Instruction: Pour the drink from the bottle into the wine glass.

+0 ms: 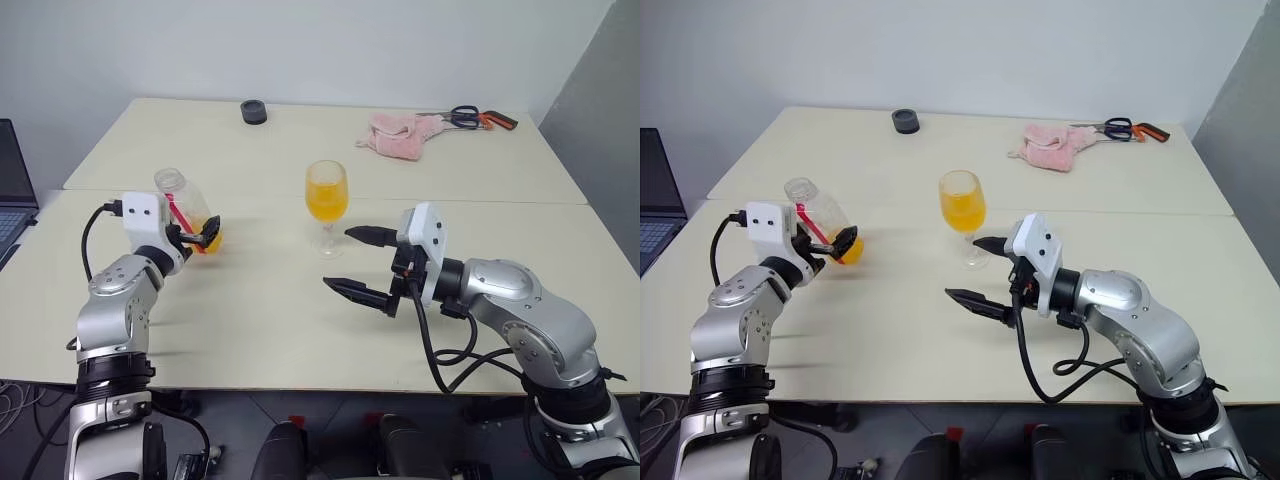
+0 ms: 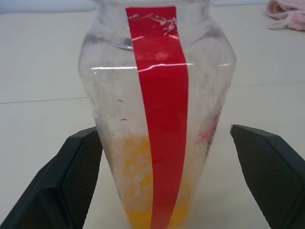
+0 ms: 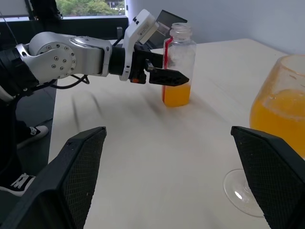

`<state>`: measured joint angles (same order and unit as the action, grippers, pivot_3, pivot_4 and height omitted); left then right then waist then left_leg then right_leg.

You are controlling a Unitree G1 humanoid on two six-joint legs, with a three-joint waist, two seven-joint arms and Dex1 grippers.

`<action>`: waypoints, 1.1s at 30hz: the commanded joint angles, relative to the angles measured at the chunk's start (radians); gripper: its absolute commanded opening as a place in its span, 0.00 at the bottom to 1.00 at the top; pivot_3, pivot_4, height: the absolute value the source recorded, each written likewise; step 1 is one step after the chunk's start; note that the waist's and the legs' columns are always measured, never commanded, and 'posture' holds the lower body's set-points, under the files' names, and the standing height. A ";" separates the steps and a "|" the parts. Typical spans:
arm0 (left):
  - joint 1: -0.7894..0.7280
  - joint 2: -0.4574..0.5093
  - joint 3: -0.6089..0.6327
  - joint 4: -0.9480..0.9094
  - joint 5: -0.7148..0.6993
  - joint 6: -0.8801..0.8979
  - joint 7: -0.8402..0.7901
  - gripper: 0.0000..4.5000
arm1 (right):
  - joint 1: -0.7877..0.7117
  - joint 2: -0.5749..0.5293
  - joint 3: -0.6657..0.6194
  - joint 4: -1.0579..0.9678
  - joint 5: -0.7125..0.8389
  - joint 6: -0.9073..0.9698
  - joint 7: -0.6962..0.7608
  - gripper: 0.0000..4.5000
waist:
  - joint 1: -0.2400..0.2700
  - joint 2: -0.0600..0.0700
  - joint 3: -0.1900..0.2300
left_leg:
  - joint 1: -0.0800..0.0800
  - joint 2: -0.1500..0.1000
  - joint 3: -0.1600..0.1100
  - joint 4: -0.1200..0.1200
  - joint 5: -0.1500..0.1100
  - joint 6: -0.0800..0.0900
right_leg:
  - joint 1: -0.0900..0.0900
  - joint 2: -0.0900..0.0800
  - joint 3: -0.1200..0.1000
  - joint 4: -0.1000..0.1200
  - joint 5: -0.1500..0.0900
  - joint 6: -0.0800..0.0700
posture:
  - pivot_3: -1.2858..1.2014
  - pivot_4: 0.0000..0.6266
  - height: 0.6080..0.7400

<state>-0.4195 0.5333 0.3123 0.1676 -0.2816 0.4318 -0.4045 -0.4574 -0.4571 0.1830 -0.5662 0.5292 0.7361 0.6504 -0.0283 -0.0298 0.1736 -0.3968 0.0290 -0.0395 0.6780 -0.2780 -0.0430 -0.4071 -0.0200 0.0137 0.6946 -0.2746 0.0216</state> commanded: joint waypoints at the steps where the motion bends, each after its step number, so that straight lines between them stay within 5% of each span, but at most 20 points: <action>1: 0.015 0.016 0.017 -0.064 -0.003 -0.034 -0.002 1.00 | 0.003 -0.002 -0.024 -0.024 0.002 -0.019 -0.008 1.00 | 0.000 0.000 0.000 | 0.000 0.000 0.000 0.000 0.000 0.000 | 0.000 0.000 0.000 0.000 0.000 0.000 | 0.52 0.24 1.00; 18: 0.135 0.005 0.039 -0.194 -0.017 -0.069 0.010 1.00 | 0.091 -0.032 -0.073 -0.042 -0.008 -0.066 -0.021 1.00 | 0.000 0.000 0.000 | 0.000 0.000 0.000 -0.001 0.000 0.000 | 0.000 0.000 0.000 -0.002 0.000 0.000 | 0.52 0.24 1.00; 33: 0.328 -0.085 0.147 -0.378 -0.108 -0.070 0.075 1.00 | 0.357 0.072 -0.178 0.110 -0.116 -0.354 -0.109 1.00 | 0.001 0.000 0.000 | 0.000 0.001 0.000 -0.003 0.000 0.000 | 0.002 0.000 0.001 -0.006 0.000 0.000 | 0.52 0.24 1.00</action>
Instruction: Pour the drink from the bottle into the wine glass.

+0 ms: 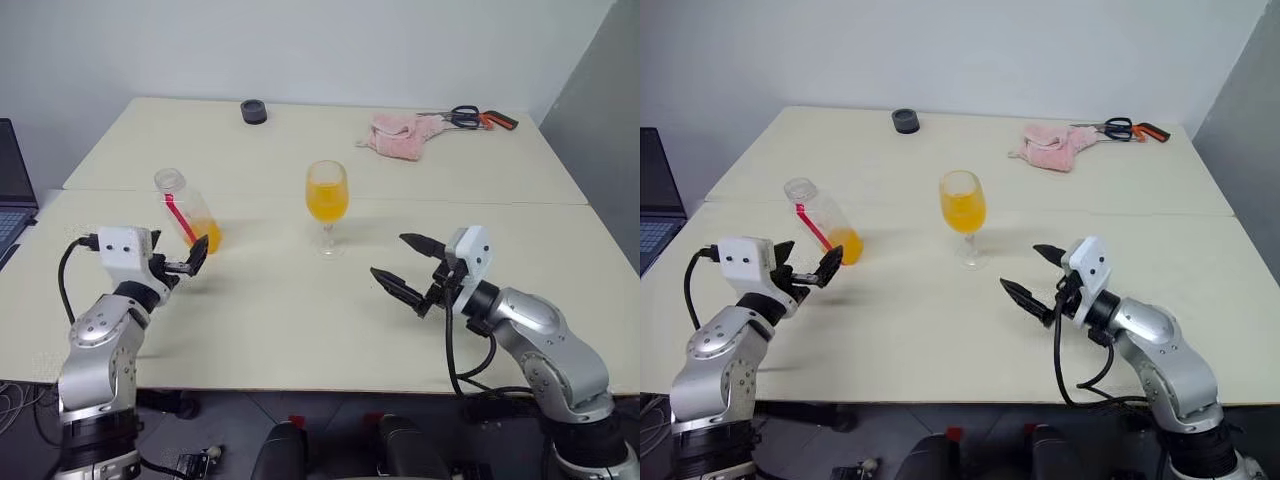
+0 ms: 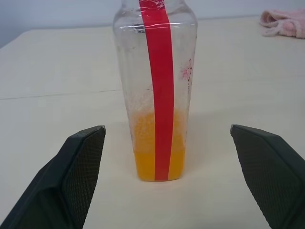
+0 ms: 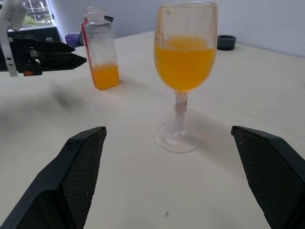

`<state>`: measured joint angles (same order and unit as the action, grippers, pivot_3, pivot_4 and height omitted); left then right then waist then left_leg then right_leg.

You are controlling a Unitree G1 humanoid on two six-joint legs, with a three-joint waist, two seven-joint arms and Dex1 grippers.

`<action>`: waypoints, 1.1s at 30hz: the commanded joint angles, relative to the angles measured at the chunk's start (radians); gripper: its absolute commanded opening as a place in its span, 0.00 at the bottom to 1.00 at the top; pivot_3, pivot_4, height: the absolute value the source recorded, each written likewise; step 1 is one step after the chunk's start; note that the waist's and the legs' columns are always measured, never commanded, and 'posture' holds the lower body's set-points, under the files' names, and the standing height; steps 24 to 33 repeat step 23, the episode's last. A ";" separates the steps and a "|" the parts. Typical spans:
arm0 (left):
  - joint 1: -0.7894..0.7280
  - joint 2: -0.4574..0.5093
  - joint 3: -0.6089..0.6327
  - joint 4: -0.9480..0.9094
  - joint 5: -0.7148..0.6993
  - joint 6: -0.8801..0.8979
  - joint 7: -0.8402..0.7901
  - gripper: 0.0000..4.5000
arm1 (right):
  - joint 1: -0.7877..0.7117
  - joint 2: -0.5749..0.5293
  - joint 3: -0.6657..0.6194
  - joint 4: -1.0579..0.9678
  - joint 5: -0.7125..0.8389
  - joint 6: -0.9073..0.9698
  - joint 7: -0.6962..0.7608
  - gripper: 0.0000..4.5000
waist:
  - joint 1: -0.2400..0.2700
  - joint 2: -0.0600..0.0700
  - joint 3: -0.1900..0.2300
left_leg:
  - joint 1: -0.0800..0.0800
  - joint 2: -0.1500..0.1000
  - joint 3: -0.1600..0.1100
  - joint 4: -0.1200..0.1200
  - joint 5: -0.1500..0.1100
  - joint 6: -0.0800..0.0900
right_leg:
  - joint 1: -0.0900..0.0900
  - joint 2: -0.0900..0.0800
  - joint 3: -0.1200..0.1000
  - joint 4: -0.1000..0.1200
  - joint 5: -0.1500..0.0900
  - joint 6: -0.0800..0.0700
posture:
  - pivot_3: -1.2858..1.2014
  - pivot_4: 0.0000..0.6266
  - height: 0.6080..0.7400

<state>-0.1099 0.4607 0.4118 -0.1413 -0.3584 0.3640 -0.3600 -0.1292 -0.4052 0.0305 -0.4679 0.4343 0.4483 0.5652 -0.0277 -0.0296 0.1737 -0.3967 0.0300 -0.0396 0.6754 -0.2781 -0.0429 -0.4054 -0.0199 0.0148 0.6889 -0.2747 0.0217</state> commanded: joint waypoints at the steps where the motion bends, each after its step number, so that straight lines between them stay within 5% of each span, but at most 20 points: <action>1: 0.034 -0.020 0.055 -0.085 -0.036 0.000 0.037 1.00 | 0.044 0.037 -0.031 0.029 -0.033 -0.091 -0.037 1.00 | 0.000 0.000 0.000 | 0.000 0.000 0.000 0.000 0.000 0.000 | 0.000 0.000 0.000 0.000 0.000 0.000 | 0.52 0.24 1.00; 15: 0.152 -0.105 0.026 -0.179 0.046 -0.106 0.138 1.00 | 0.053 0.181 -0.106 0.319 -0.205 -0.380 -0.244 1.00 | 0.001 0.000 0.000 | 0.001 0.000 0.004 0.000 0.000 0.000 | 0.000 0.000 0.000 0.000 0.000 0.000 | 0.52 0.24 1.00; 33: 0.129 -0.108 -0.004 -0.162 0.055 -0.114 0.138 1.00 | 0.031 0.190 -0.123 0.367 -0.213 -0.397 -0.262 1.00 | 0.000 0.000 0.000 | 0.001 0.000 0.007 -0.001 0.000 0.000 | 0.000 0.001 0.001 0.000 0.000 0.000 | 0.52 0.24 1.00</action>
